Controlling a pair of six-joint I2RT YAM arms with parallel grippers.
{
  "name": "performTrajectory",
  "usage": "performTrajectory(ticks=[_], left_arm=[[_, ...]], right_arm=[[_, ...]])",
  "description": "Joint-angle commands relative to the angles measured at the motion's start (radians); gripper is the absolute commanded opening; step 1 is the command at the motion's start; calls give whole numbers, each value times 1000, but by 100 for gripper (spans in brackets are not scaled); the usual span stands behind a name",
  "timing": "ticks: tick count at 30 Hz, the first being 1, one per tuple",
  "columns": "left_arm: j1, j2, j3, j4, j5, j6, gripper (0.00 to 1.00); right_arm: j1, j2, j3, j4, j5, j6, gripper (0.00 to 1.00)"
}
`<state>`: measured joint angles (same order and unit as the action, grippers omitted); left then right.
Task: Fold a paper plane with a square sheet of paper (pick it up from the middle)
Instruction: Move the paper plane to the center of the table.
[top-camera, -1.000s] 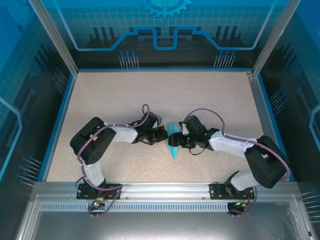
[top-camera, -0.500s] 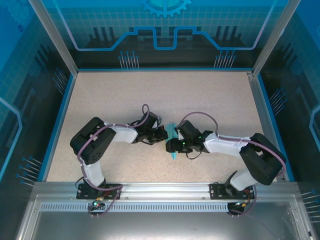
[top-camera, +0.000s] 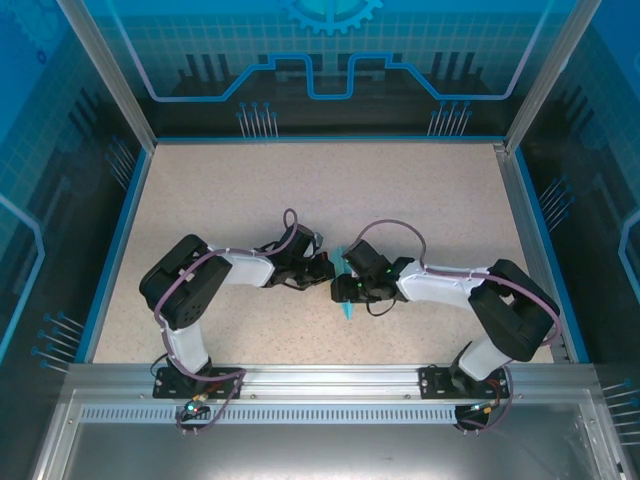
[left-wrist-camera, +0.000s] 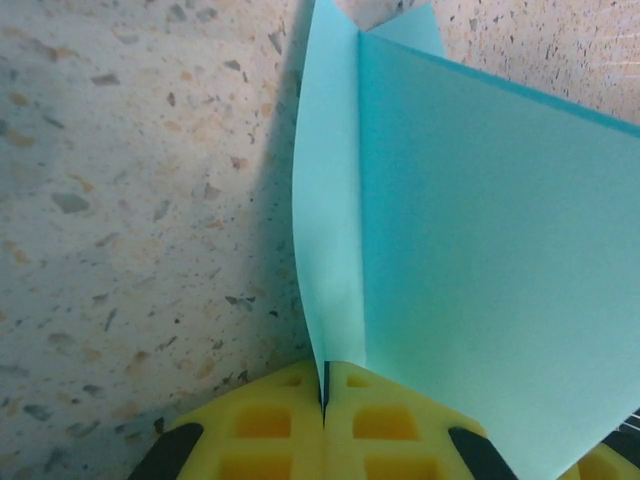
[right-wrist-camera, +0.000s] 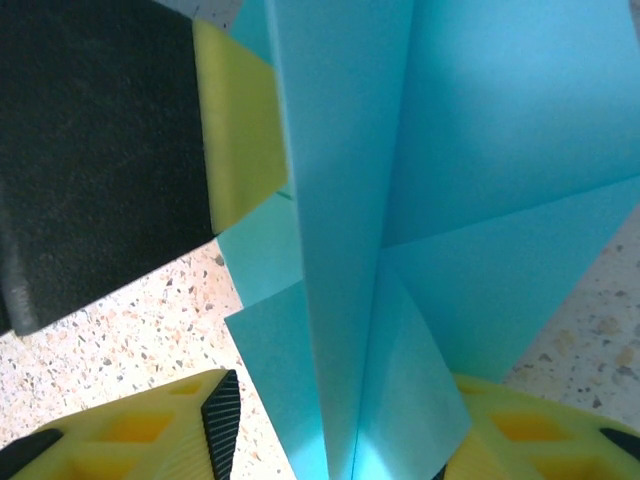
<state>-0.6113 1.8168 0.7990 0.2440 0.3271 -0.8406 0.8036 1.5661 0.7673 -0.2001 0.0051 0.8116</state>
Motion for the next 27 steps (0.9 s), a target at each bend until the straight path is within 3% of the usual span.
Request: performTrajectory(ticks=[1, 13, 19, 27], left_arm=[[10, -39, -13, -12, 27, -12, 0], [9, -39, -5, -39, 13, -1, 1], [9, -44, -4, -45, 12, -5, 2], [26, -134, -7, -123, -38, -18, 18]], right_arm=[[21, 15, 31, -54, 55, -2, 51], [35, -10, 52, -104, 121, 29, 28], [43, 20, 75, -120, 122, 46, 27], [47, 81, 107, -167, 130, 69, 20]])
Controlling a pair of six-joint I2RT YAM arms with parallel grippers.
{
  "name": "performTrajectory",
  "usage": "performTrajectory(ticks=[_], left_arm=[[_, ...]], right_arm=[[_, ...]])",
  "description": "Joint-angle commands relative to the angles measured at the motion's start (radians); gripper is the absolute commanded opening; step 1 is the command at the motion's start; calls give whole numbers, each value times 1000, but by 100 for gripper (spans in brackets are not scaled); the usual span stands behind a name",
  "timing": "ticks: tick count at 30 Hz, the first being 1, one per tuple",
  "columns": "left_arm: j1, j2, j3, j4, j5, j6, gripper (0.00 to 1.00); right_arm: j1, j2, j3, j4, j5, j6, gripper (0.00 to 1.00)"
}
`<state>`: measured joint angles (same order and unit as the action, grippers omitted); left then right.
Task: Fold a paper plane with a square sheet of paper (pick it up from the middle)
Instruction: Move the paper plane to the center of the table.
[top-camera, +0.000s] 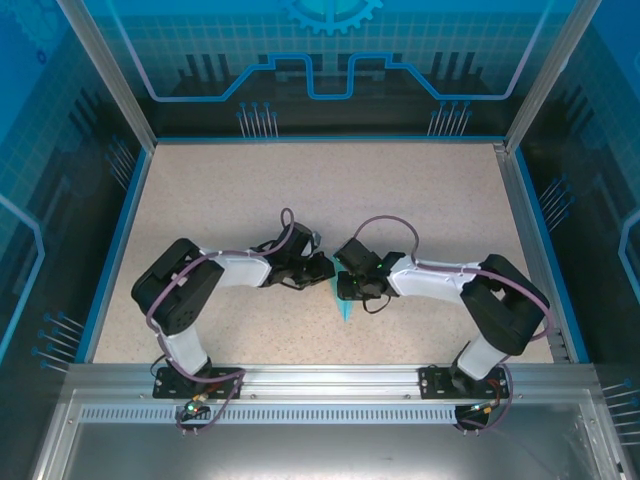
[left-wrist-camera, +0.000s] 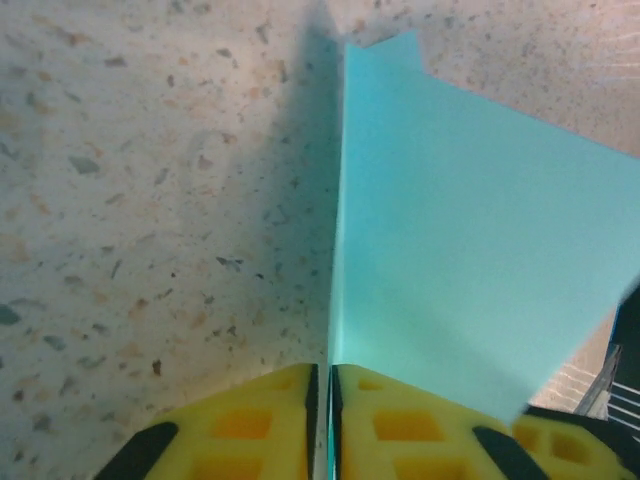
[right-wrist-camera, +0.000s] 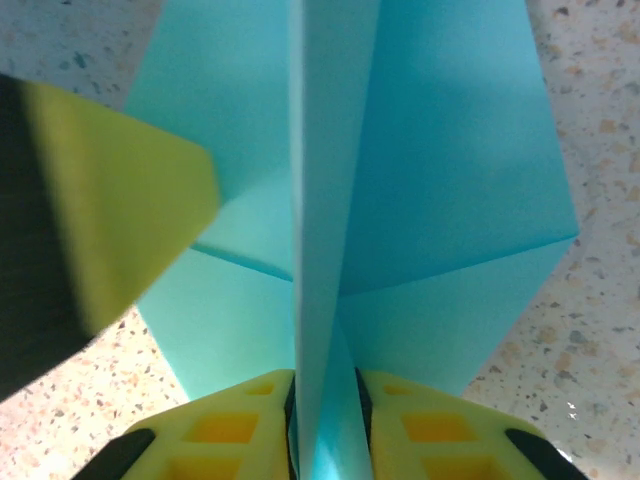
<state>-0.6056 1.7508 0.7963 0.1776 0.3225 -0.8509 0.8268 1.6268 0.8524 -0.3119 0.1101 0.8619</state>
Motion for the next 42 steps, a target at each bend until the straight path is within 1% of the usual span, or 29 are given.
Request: performTrajectory(ticks=[1, 4, 7, 11, 13, 16, 18, 25, 31, 38, 42], left_arm=[[24, -87, -7, -79, -50, -7, 22], [42, -142, -16, -141, -104, -2, 32], [59, -204, -23, -214, -164, 10, 38], [68, -273, -18, -346, -287, 27, 54], [69, -307, -17, -407, -361, 35, 67], [69, -333, -19, -464, -439, 43, 80], [70, -339, -19, -484, -461, 47, 85], [70, -330, -22, -495, -476, 46, 92], [70, -327, -23, -501, -484, 45, 98], [71, -328, -20, -519, -492, 44, 99], [73, -336, -16, -543, -514, 44, 99]], right_arm=[[23, 22, 47, -62, 29, 19, 18], [25, 15, 67, -94, 53, 21, 14], [26, 7, 87, -141, 81, 15, 13], [27, 1, 120, -222, 123, 8, 12], [27, 7, 134, -247, 134, 2, 12], [29, 42, 156, -267, 137, -3, 14], [30, 70, 176, -280, 138, -5, 15], [39, 152, 227, -311, 143, 3, 17], [43, 175, 226, -309, 145, 20, 17], [44, 209, 220, -305, 143, 39, 10], [39, 180, 263, -339, 177, 16, 7]])
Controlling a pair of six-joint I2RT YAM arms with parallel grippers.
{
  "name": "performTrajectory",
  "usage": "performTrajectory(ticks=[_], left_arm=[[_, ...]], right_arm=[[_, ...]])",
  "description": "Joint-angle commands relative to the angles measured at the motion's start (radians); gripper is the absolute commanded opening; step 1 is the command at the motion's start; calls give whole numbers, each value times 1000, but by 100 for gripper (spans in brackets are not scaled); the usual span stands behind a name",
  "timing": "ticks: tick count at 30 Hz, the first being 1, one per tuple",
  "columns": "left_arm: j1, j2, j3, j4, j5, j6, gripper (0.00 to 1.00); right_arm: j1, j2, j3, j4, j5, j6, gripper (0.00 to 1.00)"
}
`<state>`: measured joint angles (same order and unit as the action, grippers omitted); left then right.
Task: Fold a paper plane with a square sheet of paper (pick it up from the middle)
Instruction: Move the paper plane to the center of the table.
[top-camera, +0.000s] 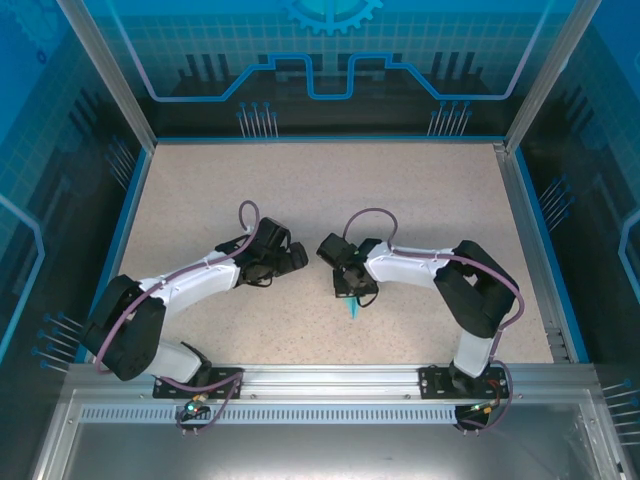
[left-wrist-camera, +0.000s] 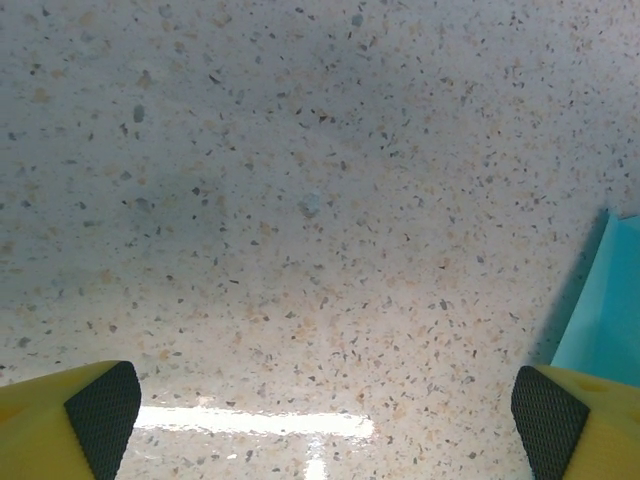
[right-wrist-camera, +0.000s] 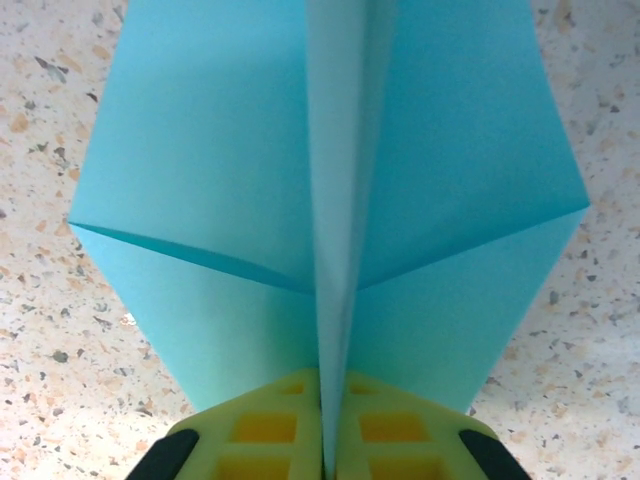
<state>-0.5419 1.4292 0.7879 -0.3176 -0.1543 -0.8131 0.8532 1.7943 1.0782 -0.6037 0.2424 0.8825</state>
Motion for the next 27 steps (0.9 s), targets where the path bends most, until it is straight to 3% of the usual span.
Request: performTrajectory(ticks=[1, 6, 13, 19, 27], left_arm=[[14, -19, -6, -54, -41, 5, 99], [26, -40, -7, -79, -50, 7, 98], [38, -76, -12, -111, -54, 15, 99], [43, -90, -12, -124, -56, 18, 98], [45, -87, 0, -135, -54, 20, 99]], right_arm=[[4, -2, 53, -53, 53, -19, 7], [-78, -24, 133, -52, 56, -127, 8], [-216, 114, 285, -57, 24, -281, 8], [-255, 225, 400, -74, -17, -345, 9], [-266, 321, 441, -84, -63, -300, 14]])
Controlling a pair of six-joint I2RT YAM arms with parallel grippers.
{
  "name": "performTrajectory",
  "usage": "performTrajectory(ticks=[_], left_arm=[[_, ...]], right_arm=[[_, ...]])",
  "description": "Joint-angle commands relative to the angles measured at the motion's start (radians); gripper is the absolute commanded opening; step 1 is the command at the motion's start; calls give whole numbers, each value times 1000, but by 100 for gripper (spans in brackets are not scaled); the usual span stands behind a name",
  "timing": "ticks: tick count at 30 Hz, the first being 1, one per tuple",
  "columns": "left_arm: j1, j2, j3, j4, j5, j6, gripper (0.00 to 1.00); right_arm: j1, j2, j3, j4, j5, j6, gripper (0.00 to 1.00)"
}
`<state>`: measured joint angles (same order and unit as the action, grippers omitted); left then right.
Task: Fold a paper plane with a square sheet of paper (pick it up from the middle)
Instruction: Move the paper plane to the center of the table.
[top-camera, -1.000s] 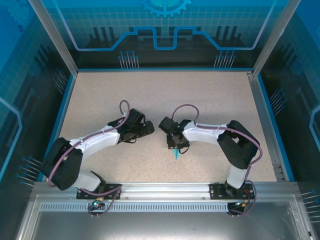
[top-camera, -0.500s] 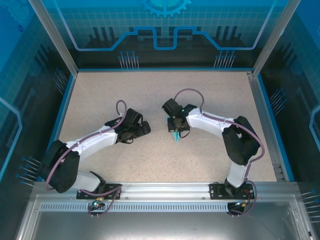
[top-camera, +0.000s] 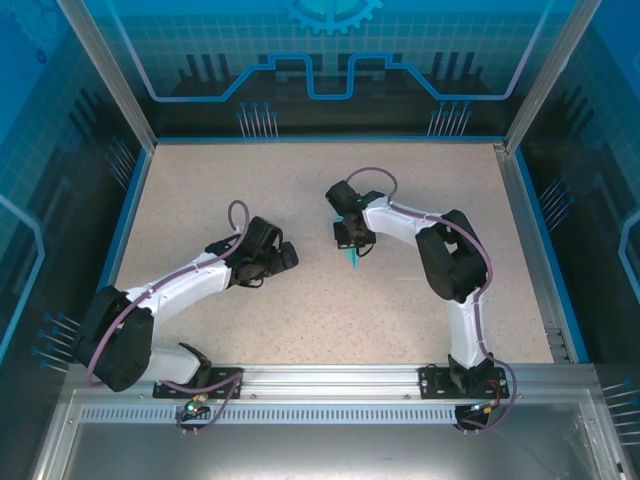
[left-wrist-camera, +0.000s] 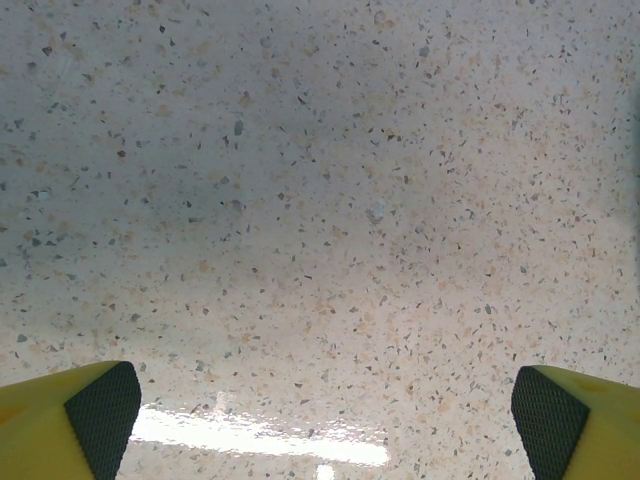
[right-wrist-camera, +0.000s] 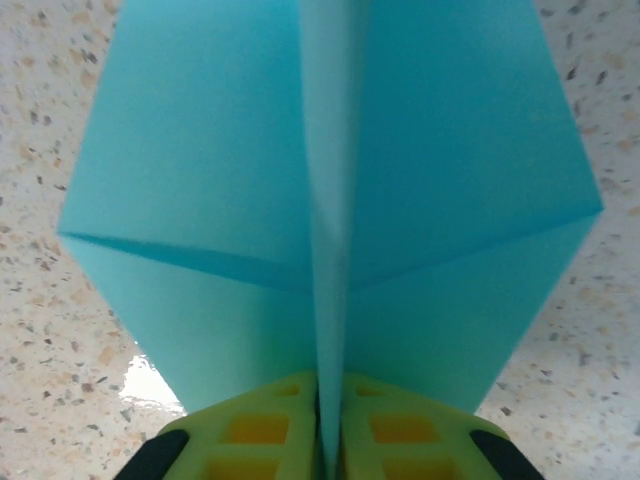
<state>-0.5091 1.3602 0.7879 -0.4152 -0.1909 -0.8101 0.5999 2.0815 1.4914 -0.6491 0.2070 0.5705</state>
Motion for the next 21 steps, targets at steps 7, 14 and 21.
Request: performTrajectory(ticks=[7, 14, 21], left_arm=[[14, -19, 12, -44, -16, 17, 98], [33, -38, 69, -88, -47, 40, 99], [102, -113, 153, -167, -171, 125, 98]], right_arm=[[-9, 53, 14, -39, -36, 51, 16], [-6, -109, 59, -87, -22, 38, 39], [-21, -384, -11, -83, 71, 21, 79]])
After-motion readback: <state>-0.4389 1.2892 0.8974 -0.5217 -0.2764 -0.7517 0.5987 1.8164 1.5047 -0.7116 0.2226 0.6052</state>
